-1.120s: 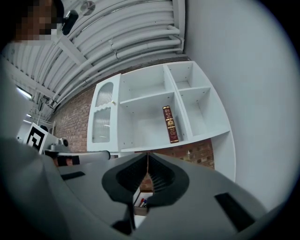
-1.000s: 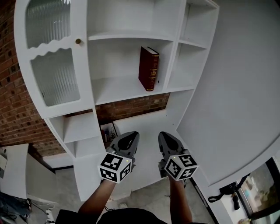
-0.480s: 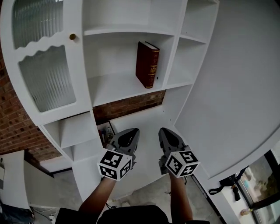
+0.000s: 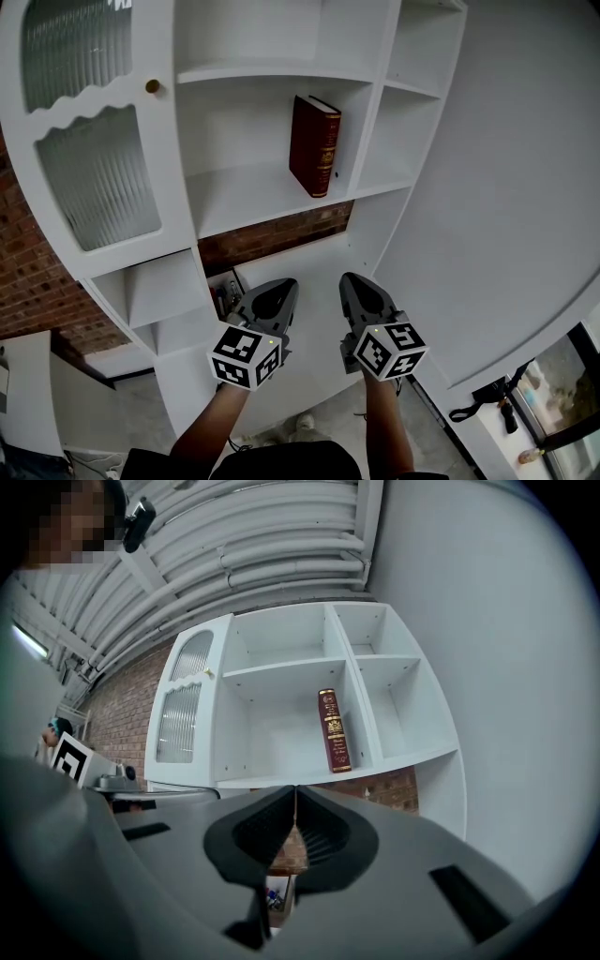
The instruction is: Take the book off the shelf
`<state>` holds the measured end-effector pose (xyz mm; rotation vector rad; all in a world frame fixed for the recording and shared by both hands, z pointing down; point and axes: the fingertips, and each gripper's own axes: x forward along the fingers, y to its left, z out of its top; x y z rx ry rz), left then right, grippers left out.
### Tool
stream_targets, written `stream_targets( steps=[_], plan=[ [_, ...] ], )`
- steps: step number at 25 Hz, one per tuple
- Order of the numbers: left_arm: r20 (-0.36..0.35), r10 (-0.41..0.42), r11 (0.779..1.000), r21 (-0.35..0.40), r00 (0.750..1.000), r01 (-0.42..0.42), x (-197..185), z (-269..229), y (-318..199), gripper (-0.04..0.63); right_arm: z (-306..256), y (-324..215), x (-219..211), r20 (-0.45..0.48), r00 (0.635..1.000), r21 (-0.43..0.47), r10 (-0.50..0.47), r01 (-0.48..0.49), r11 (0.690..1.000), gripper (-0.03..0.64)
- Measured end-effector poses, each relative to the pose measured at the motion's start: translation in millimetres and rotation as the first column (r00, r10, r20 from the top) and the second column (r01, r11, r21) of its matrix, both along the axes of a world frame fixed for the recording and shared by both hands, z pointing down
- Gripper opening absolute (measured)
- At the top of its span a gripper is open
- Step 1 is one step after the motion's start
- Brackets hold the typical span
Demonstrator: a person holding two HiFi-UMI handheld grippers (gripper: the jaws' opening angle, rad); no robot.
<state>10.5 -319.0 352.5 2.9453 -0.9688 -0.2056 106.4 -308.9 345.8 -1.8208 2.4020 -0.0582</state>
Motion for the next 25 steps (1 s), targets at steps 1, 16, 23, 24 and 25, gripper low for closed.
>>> stream_targets(
  steps=[1,16,23,24,25],
  plan=[
    [0.000,-0.003,1.000,0.000,1.000,0.003,0.0,-0.3,-2.4,0.017,-1.3,-2.6,-0.1,-0.002,1.000,0.004,-0.003,0.003,1.000,0.021],
    [-0.001,-0.047,0.999,0.027,0.999,0.047,7.9,-19.6,-37.2,0.017,-33.3,-50.3,14.1,0.007,0.999,0.073,-0.043,0.042,0.996,0.021],
    [-0.032,-0.087,0.995,0.035,0.996,0.088,4.4,-31.3,-55.1,0.017,-45.4,-73.9,9.6,-0.030,0.996,0.082,-0.079,0.081,0.993,0.021],
    [-0.031,-0.090,0.995,0.036,0.995,0.091,4.7,-31.5,-56.7,0.017,-46.9,-77.1,9.7,-0.033,0.996,0.084,-0.081,0.084,0.993,0.021],
    [-0.030,-0.093,0.995,0.037,0.995,0.094,5.0,-31.7,-58.4,0.017,-48.8,-80.6,9.9,-0.036,0.996,0.086,-0.082,0.085,0.993,0.021]
  ],
)
